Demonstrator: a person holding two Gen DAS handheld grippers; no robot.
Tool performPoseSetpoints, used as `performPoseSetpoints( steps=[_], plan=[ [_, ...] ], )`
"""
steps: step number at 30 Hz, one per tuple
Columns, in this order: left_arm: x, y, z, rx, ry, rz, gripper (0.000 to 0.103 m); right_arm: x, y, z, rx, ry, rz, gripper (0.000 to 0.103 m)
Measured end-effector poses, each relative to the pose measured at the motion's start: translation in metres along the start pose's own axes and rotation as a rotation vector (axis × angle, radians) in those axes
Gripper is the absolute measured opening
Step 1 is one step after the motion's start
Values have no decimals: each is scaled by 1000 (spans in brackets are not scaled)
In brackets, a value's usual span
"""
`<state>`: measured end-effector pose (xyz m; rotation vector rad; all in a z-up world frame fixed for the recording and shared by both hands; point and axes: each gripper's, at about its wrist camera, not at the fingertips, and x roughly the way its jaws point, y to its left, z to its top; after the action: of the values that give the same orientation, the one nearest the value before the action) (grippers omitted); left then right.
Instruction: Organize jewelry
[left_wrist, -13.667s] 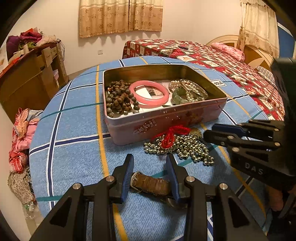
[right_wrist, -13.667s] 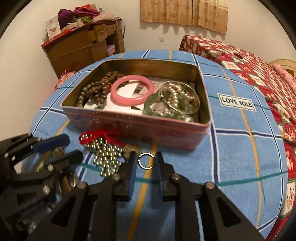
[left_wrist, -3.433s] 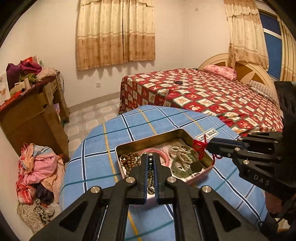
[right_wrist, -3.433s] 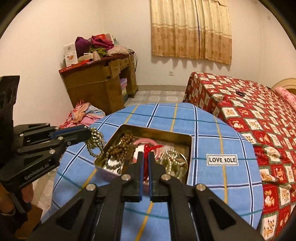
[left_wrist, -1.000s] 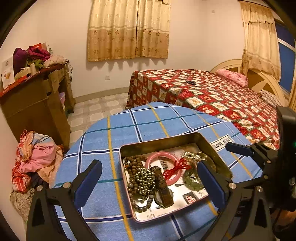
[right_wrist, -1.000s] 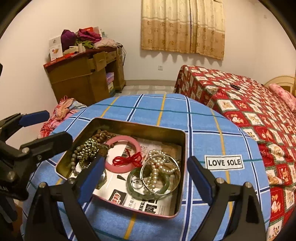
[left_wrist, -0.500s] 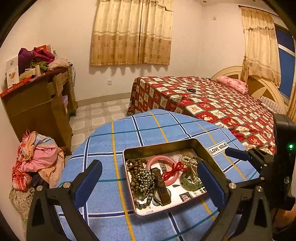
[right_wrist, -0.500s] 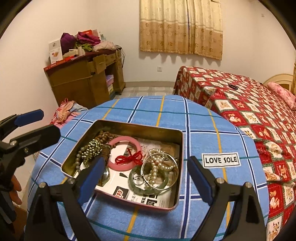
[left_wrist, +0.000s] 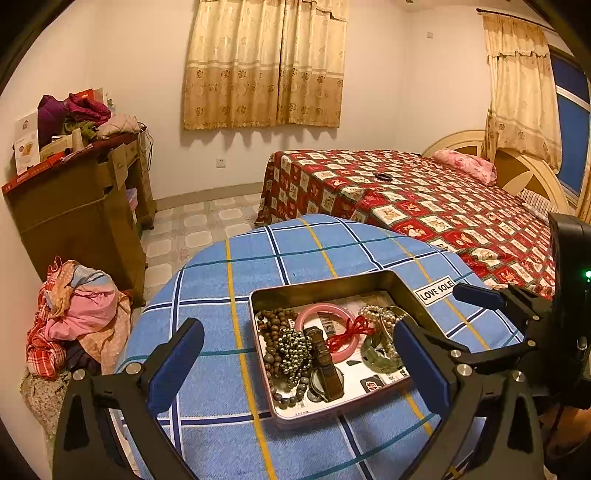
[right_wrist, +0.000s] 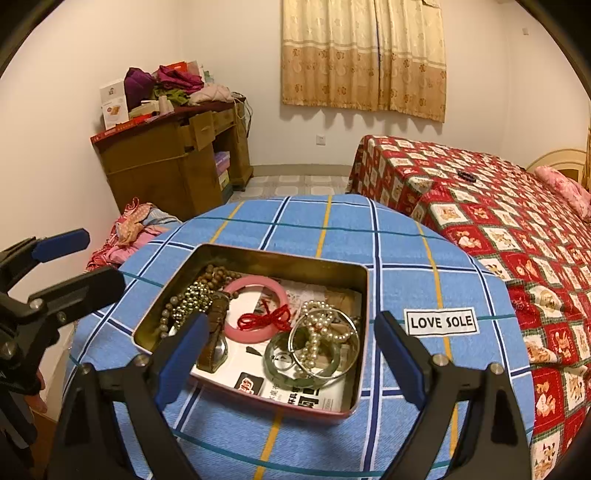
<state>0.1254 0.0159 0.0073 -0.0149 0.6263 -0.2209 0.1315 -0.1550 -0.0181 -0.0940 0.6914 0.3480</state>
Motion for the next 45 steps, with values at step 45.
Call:
performPoseSetpoints(
  steps=[45],
  plan=[
    [4, -1, -6, 24, 13, 115, 102, -4, 0, 3, -7, -9, -1, 94]
  ],
)
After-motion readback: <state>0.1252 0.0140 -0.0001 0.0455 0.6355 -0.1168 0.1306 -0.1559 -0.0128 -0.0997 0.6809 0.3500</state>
